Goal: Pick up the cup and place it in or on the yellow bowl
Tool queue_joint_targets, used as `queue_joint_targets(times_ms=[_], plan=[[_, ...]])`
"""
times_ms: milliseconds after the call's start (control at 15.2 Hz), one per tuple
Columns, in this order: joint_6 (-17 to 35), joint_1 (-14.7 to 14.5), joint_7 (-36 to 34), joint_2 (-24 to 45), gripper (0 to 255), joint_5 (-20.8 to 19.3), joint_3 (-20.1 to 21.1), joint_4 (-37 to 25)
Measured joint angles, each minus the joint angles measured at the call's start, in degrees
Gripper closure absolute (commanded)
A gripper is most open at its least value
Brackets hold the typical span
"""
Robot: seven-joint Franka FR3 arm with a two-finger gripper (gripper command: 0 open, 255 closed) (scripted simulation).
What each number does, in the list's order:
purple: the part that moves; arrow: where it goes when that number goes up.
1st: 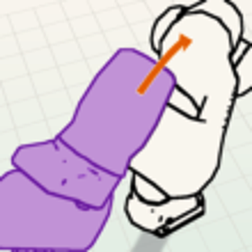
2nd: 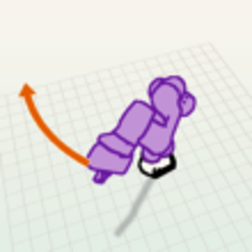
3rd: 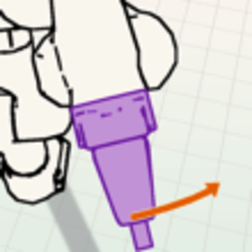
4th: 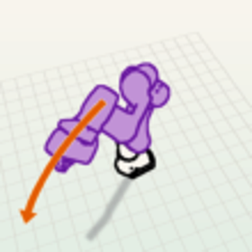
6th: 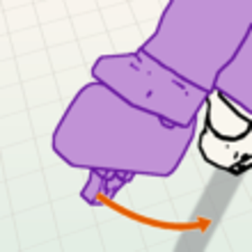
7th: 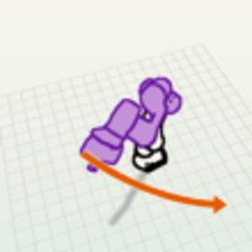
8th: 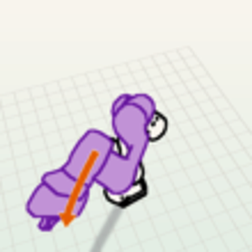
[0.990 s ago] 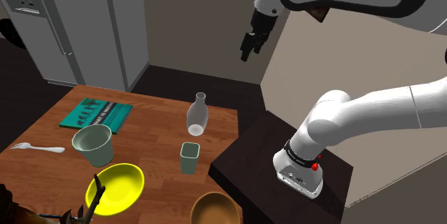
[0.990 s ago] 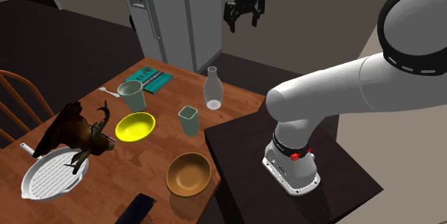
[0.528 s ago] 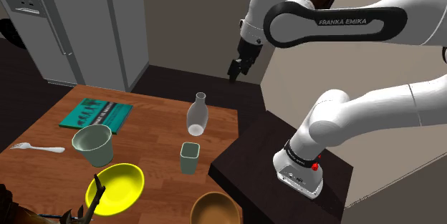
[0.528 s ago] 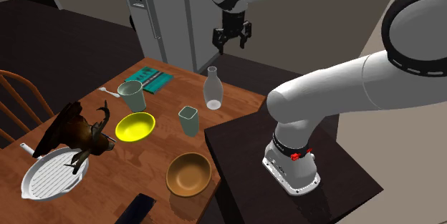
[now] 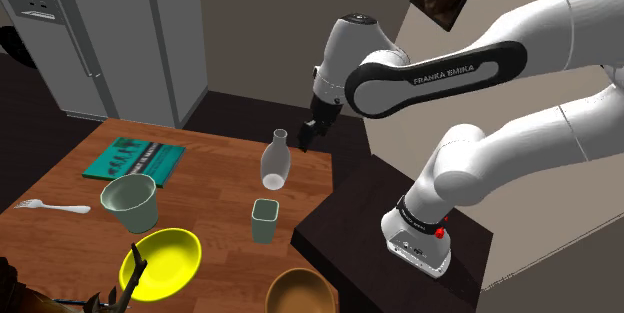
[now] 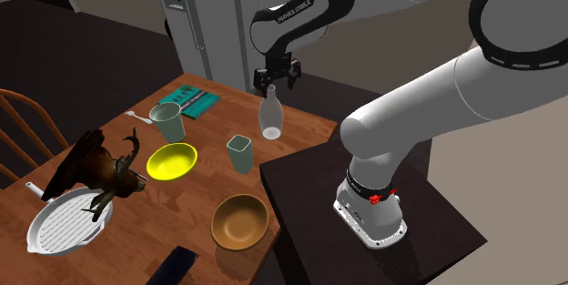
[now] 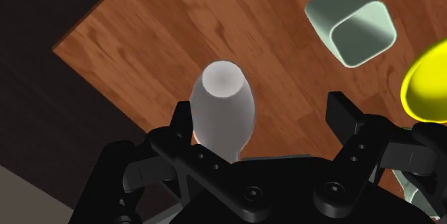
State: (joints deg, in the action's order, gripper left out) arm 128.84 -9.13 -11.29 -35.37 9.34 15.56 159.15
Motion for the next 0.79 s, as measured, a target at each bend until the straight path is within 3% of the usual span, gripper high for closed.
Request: queue_joint_targets(times_ms=[528,792], plan=[[19.5,-1.9,-6.9,15.9,0,2.0,8.0,2.6],[29.0,0.1,-13.6,26.2,0,-2.7,13.0,1.3]])
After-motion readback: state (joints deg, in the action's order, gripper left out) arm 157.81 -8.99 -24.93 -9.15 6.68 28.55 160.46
